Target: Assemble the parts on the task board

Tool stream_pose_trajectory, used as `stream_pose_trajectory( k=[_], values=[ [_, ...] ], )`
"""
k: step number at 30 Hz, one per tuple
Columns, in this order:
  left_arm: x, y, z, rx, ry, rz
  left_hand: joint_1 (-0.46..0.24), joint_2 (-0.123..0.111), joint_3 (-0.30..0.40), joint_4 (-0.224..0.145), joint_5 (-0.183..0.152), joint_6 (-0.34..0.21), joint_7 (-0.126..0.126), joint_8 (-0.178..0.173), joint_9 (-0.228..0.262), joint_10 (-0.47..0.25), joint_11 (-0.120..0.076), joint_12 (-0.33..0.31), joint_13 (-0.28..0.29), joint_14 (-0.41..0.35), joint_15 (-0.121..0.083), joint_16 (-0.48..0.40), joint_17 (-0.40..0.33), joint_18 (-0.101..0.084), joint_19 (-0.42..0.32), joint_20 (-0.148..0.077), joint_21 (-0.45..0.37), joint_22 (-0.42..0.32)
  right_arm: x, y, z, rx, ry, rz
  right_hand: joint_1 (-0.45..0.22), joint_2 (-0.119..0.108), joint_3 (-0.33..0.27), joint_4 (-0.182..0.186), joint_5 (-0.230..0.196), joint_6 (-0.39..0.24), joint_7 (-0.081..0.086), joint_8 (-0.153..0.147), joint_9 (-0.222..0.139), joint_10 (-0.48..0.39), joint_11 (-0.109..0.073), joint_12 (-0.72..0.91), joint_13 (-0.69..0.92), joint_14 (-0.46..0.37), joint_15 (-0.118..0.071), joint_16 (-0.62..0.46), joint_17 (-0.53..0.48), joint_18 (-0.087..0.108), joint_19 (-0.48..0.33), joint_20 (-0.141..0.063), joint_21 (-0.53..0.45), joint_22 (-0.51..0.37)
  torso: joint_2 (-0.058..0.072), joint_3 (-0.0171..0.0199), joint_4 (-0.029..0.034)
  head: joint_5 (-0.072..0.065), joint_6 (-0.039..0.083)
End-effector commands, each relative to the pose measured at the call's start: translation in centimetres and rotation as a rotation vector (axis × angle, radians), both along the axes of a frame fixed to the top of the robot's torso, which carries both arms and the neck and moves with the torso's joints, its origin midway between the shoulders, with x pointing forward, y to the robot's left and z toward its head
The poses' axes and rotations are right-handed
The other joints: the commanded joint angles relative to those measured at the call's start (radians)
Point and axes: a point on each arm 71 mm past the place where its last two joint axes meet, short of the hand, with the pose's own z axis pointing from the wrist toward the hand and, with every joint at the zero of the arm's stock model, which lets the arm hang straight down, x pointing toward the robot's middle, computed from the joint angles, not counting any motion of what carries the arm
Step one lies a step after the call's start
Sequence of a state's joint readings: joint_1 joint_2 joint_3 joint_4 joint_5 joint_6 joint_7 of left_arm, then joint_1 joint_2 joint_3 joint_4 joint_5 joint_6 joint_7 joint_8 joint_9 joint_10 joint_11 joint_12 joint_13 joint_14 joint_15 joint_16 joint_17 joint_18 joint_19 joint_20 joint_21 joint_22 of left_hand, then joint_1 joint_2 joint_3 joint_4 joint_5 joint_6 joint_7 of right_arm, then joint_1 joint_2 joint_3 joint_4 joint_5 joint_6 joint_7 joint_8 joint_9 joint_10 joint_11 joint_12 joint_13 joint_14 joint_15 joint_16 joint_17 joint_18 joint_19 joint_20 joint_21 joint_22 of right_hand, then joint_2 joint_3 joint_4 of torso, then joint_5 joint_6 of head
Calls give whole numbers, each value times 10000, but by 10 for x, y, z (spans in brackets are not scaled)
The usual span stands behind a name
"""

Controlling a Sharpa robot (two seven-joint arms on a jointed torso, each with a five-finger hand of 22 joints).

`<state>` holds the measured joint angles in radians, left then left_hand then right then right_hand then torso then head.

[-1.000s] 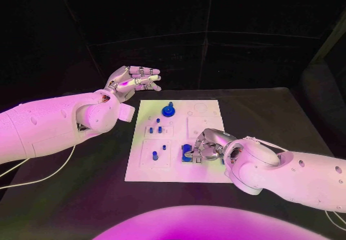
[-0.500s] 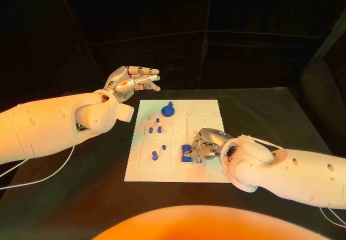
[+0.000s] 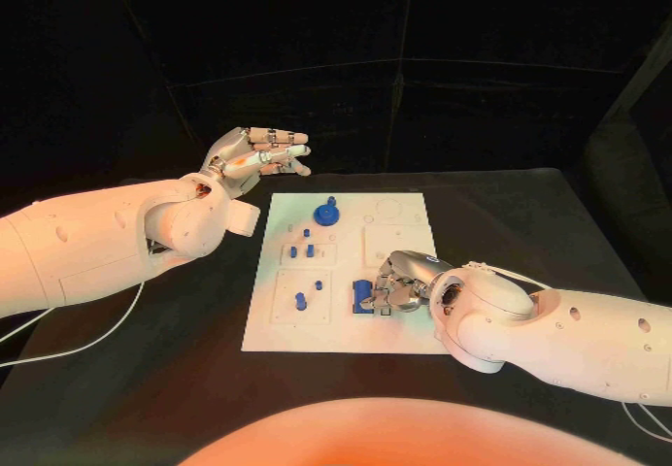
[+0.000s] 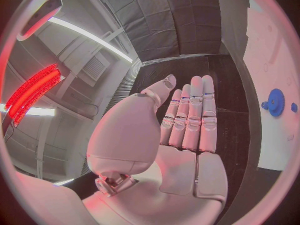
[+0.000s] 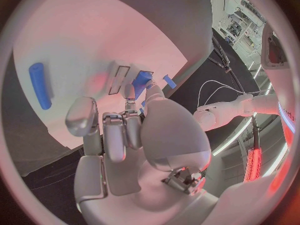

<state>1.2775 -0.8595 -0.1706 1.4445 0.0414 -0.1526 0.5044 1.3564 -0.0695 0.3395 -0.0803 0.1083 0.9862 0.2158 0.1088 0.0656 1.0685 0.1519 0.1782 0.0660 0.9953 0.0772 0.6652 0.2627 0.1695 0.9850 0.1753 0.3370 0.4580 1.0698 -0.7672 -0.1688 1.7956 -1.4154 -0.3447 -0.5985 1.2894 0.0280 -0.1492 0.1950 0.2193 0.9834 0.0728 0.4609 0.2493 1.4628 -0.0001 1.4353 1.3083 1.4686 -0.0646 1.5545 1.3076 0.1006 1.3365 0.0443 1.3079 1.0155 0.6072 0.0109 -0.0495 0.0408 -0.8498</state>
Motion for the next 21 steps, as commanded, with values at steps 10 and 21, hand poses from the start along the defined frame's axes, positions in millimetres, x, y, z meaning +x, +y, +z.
stream_pose_trajectory(
  k=[10, 21],
  values=[
    [0, 2, 1, -56, -47, -8, 45, 1, -31, -4, -26, -70, 7, 51, 11, -73, -30, 32, -10, 54, 33, -51, -15, 87, 58, 22, -41, -15, -1, -15, 14, 1701, -549, -245, 86, -19, -226, -109, 394, -169, 58, -96, -24, 342, -1, -132, 1279, 919, -14, -25, 2129, 33, -100, -16, -125, -105, -35, 16, 8, -122, 87],
    [0, 7, 1, -34, -22, 47, 55, 2, -31, -12, -25, -72, 6, 57, 11, -76, -32, 40, -10, 56, 31, -52, -19, 89, 60, 21, -42, -19, 1, -72, 26, 2701, -80, -1362, 925, 180, -71, -702, 658, -483, 289, -811, -306, 219, 190, -374, 1101, 861, 147, -144, 1846, 99, -320, 135, -348, -468, -98, -10, -133, -295, 172]
  ],
)
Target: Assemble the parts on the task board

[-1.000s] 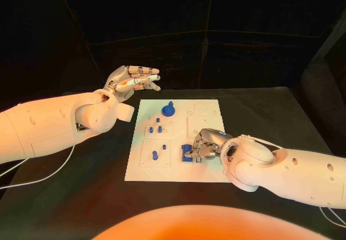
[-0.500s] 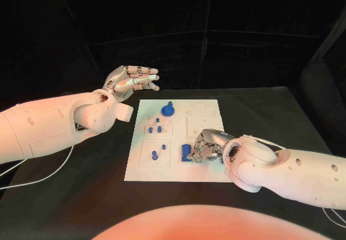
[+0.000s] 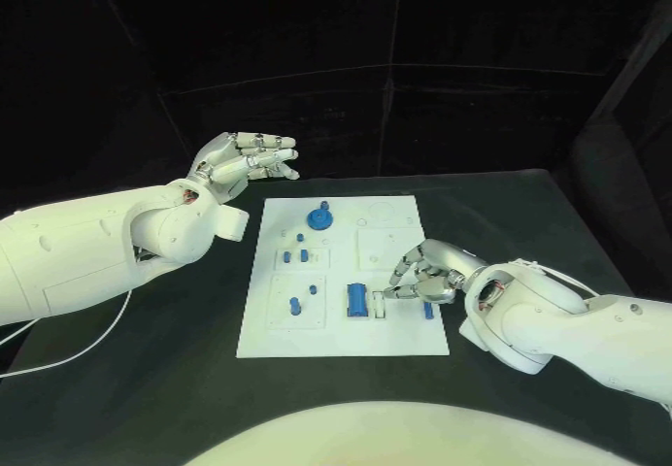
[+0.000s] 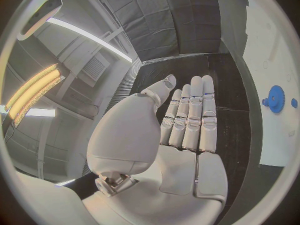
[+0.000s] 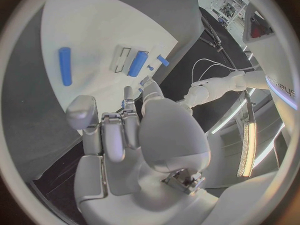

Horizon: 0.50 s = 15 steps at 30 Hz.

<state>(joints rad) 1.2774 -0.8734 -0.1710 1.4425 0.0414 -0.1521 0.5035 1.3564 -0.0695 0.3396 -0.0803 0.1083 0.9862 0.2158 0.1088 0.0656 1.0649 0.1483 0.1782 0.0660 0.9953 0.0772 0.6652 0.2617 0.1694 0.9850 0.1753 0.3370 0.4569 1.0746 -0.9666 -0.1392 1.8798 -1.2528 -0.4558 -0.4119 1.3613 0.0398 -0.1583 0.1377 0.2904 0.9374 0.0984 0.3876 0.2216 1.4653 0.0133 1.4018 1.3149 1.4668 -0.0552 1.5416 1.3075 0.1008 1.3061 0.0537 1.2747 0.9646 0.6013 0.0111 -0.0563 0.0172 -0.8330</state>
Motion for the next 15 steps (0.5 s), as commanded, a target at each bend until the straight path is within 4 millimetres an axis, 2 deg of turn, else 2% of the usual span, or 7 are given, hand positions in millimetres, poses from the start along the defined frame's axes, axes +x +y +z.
stream_pose_trajectory(
  k=[1, 4, 6, 8, 9, 12, 15],
  values=[
    [0, -1, 1, -86, -31, -99, 55, 3, -31, -12, -25, -72, 6, 57, 11, -40, 4, 41, -10, 56, 31, -52, -9, 89, 60, 21, -42, -8, 3, -17, 4, 764, 108, -528, 255, 56, 22, -175, -62, -15, 40, -113, -43, 202, 62, -30, 1043, 883, 59, -8, 1865, 94, -1, 46, 1, 74, -49, -19, -71, -69, 4],
    [0, -2, 1, -95, -33, -120, 55, 3, -31, -12, -25, -72, 6, 57, 11, -40, 4, 41, -10, 56, 31, -52, -9, 89, 60, 21, -42, -8, 5, -35, 3, 563, 131, -1057, 281, 42, 16, -205, -67, -9, 46, -137, -51, 212, 66, -13, 1058, 889, 63, 2, 1889, 88, 16, 50, 19, 110, -61, -39, -81, -134, 22],
    [0, -2, 1, -105, -33, -143, 55, 3, -31, -12, -25, -72, 6, 57, 11, -40, 4, 41, -10, 56, 31, -52, -9, 89, 60, 21, -42, -8, 5, -43, 3, 184, 33, -1154, 277, 18, -7, -220, -64, 25, 46, -147, -54, 221, 69, 0, 1070, 894, 66, 11, 1913, 77, 47, 54, 53, 176, -67, -29, -96, -144, 31],
    [0, -2, 1, -113, -26, -169, 55, 3, -31, -12, -25, -72, 6, 57, 11, -40, 4, 41, -10, 56, 31, -52, -9, 89, 60, 21, -42, -8, 6, -49, 2, -398, -13, -1161, 215, 6, -62, -214, 53, 265, -14, -89, -25, 265, 31, 61, 1122, 903, 49, 27, 1952, 64, 96, 55, 106, 271, -77, 0, -117, -136, 33],
    [0, -3, 1, -117, -20, -183, 55, 3, -31, -12, -25, -72, 6, 57, 11, -40, 4, 41, -10, 56, 31, -52, -9, 89, 60, 21, -42, -8, 6, -52, 1, -703, -2, -1190, 104, -47, -139, -167, 96, 342, -30, -84, -20, 272, 16, 62, 1124, 905, 40, 30, 1961, 59, 111, 52, 122, 303, -76, -2, -115, -153, 31],
    [1, -3, 1, -128, -14, -217, 141, 21, -5, -71, -18, -72, 0, 77, 14, -47, -5, 66, -9, 64, 14, -56, -25, 98, 75, 7, -32, -13, 7, -59, -3, -1388, 101, -1372, -32, -110, -250, -106, 137, 426, -57, -109, -22, 288, -8, 70, 1133, 909, 18, 39, 1983, 46, 152, 37, 166, 392, -68, -39, -103, -245, 52],
    [1, -5, 1, -145, -21, -252, 157, 27, 2, -81, -16, -72, 0, 81, 14, -48, -6, 71, -9, 64, 12, -58, -28, 99, 77, 4, -29, -12, 8, -64, -6, -1766, 181, -1526, -94, -126, -299, -75, 128, 466, -69, -120, -22, 300, -19, 83, 1145, 914, 9, 49, 2011, 29, 197, 26, 214, 487, -60, -40, -92, -255, 65]
  ],
)
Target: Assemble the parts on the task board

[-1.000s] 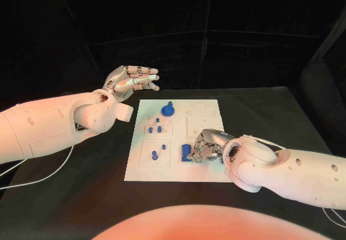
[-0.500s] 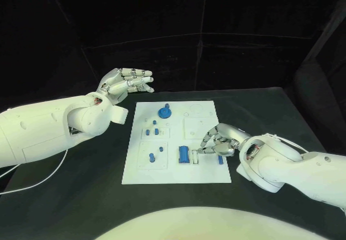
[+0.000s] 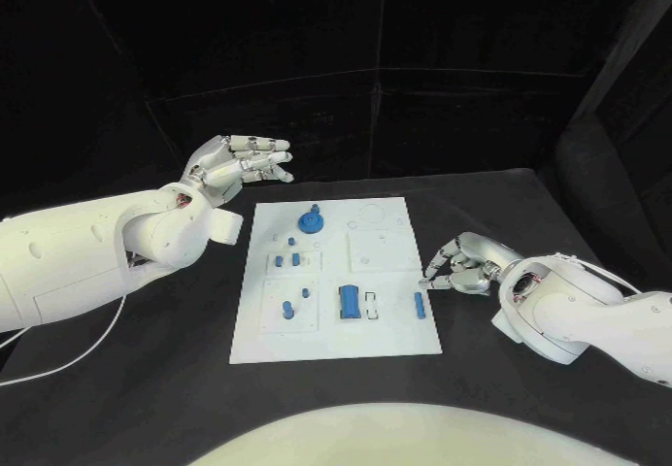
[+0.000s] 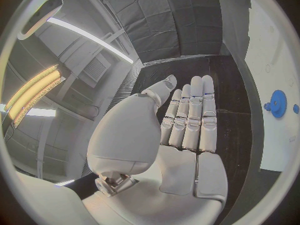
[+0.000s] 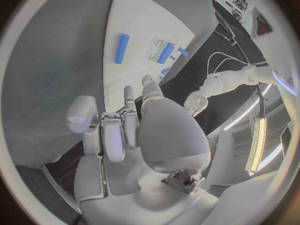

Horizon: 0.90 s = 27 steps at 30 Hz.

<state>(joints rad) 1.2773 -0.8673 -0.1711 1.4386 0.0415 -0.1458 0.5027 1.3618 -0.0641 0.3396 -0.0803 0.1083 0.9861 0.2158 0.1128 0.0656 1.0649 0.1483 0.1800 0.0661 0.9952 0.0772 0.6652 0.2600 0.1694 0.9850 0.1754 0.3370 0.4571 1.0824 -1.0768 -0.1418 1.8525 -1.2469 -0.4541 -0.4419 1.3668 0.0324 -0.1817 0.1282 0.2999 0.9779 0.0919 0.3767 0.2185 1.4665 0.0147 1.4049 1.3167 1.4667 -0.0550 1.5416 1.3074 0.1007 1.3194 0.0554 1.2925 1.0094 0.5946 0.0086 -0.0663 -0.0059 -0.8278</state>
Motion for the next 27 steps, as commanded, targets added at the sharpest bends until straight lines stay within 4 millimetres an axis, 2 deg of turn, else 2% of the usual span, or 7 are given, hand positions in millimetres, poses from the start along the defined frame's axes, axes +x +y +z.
stream_pose_trajectory(
  k=[1, 9, 15, 22, 27],
  values=[
    [0, -3, 1, -124, -32, -182, 103, -26, 3, -82, -16, -72, 0, 41, 14, -48, -6, 53, -9, 64, 12, -58, -11, 99, 77, 4, -29, -14, 0, -5, -5, -1057, 177, -126, -183, -63, -94, 37, 20, 79, -9, -19, 11, 295, -38, 60, 1135, 917, 1, 53, 2023, 28, 70, 3, 42, 49, 10, -4, 14, -13, 5],
    [0, -6, 1, -141, -35, -233, 93, -29, -4, -79, -20, -76, 4, 43, 14, -51, -2, 57, -10, 65, 15, -60, -14, 95, 78, 6, -27, -15, -3, -1, -17, -1396, 497, -21, -490, -176, -374, 203, -68, 146, -23, -96, 13, 319, -50, 77, 1157, 923, -15, 65, 2052, 19, 90, -19, 63, 88, 20, -4, 41, -35, 14],
    [0, -6, 1, -127, -29, -214, 89, -30, -7, -77, -22, -77, 6, 44, 14, -53, 0, 59, -10, 66, 17, -60, -15, 94, 78, 6, -27, -15, -5, 5, -21, -1549, 561, 282, -585, -181, -469, 276, -142, 161, -30, -125, 18, 297, -54, 24, 1116, 915, -19, 49, 2012, 28, 66, -23, 38, 43, 13, -18, 4, -39, 0],
    [1, -6, 1, -128, -27, -224, 86, -30, -8, -76, -22, -78, 6, 44, 13, -53, 0, 59, -10, 66, 17, -61, -16, 94, 78, 7, -27, -16, -6, 11, -22, -1610, 406, 486, -602, -194, -499, 290, -168, 164, -32, -135, 20, 296, -55, 21, 1114, 917, -20, 52, 2021, 30, 60, -24, 32, 34, 16, -10, -1, -27, -7],
    [1, -6, 1, -128, -24, -231, 86, -30, -8, -76, -22, -78, 6, 44, 13, -53, 0, 59, -10, 66, 17, -61, -16, 94, 78, 7, -27, -16, -6, 15, -22, -1669, 359, 612, -608, -185, -512, 301, -183, 187, -39, -131, 27, 298, -60, 24, 1119, 917, -21, 53, 2025, 27, 66, -25, 39, 50, 14, -9, 26, -41, -15]
  ],
)
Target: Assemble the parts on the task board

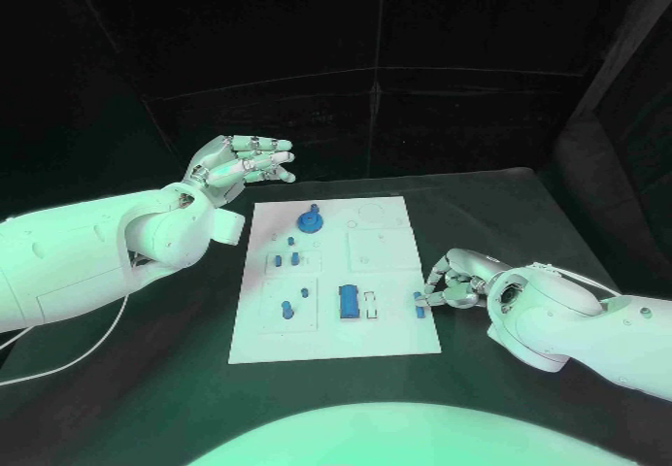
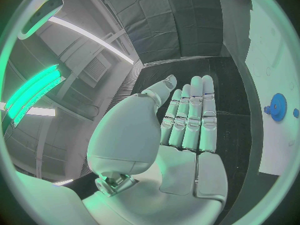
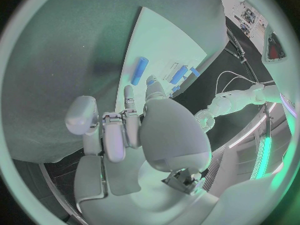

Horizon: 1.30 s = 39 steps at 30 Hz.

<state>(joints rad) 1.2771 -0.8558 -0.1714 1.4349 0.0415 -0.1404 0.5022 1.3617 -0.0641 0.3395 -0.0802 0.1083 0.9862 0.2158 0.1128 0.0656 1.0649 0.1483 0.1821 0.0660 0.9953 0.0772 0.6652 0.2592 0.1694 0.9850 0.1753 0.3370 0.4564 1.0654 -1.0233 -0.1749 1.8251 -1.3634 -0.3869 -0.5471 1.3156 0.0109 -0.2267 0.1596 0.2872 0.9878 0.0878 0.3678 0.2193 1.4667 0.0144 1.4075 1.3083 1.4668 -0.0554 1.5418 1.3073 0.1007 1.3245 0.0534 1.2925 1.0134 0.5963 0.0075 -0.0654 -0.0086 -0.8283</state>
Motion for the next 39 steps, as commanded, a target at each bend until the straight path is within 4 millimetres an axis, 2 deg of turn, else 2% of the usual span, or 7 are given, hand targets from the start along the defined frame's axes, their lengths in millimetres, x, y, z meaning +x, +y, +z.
stream_pose_trajectory(
  k=[1, 8, 14, 25, 31, 35, 39],
  values=[
    [0, -1, 1, -91, -33, -105, 87, -30, -8, -76, -22, -78, 6, 45, 13, -53, 0, 39, -10, 66, 17, -60, -9, 94, 78, 7, -27, -9, 0, 4, 0, -256, -121, 257, -92, 34, -63, -12, -58, 96, -1, -39, 21, 297, -58, -2, 1204, 916, -18, 52, 2026, 27, 16, -6, 40, 12, -3, -2, 20, -15, -10],
    [0, -2, 1, -96, -35, -113, 87, -30, -8, -76, -22, -78, 6, 45, 13, -53, 0, 39, -10, 66, 17, -60, -9, 94, 78, 7, -27, -9, 1, 9, -4, -640, 42, 476, 235, 121, -31, -173, -96, 215, -50, -26, 75, 284, -105, -36, 1185, 913, -56, 45, 2012, 33, -1, -34, 23, -8, 5, -6, 22, 49, -19],
    [0, -2, 1, -96, -37, -112, 87, -30, -8, -76, -22, -78, 6, 45, 13, -53, 0, 39, -10, 66, 17, -60, -9, 94, 78, 7, -27, -9, 2, 12, -6, -1028, 91, 604, 430, 146, -25, -297, -135, 233, -54, -49, 93, 275, -111, -55, 1176, 913, -64, 45, 2016, 33, -10, -44, 13, -17, -3, -6, -1, 35, -39],
    [0, -1, 1, -94, -37, -98, 82, -16, -8, -73, -22, -81, 8, 51, 13, -58, 2, 48, -10, 69, 20, -62, -15, 91, 80, 7, -25, -11, 4, 18, -12, -2142, 241, 983, 716, 195, -31, -514, -263, 262, -55, -93, 125, 238, -114, -127, 1130, 902, -68, 23, 1965, 40, -48, -47, -29, -71, -8, -2, 21, 51, -60],
    [-1, 0, 1, -94, -35, -95, 82, -16, -8, -73, -22, -81, 8, 51, 13, -58, 2, 48, -10, 69, 20, -62, -15, 91, 80, 7, -25, -11, 5, 24, -12, -2416, 75, 1181, 1040, 313, 70, -746, -344, 297, -69, -124, 145, 232, -129, -137, 1132, 899, -80, 16, 1955, 43, -55, -54, -42, -78, -9, 9, 7, 76, -61],
    [-1, 0, 1, -93, -37, -89, 82, -16, -8, -73, -22, -81, 8, 51, 13, -58, 2, 48, -10, 69, 20, -62, -15, 91, 80, 7, -25, -11, 5, 27, -12, -2535, -23, 1289, 1297, 440, 218, -926, -334, 321, -83, -159, 150, 228, -145, -140, 1136, 901, -93, 18, 1963, 43, -53, -65, -45, -73, -13, 2, 3, 84, -66],
    [-1, 0, 1, -93, -39, -83, 82, -16, -8, -73, -22, -81, 8, 51, 13, -58, 2, 48, -10, 69, 20, -62, -15, 91, 80, 7, -25, -11, 5, 29, -10, -2560, -192, 1299, 1445, 612, 387, -1031, -170, 363, -100, -196, 150, 227, -161, -142, 1142, 903, -106, 21, 1971, 39, -39, -77, -34, -47, -7, 3, -4, 83, -75]
  ],
)
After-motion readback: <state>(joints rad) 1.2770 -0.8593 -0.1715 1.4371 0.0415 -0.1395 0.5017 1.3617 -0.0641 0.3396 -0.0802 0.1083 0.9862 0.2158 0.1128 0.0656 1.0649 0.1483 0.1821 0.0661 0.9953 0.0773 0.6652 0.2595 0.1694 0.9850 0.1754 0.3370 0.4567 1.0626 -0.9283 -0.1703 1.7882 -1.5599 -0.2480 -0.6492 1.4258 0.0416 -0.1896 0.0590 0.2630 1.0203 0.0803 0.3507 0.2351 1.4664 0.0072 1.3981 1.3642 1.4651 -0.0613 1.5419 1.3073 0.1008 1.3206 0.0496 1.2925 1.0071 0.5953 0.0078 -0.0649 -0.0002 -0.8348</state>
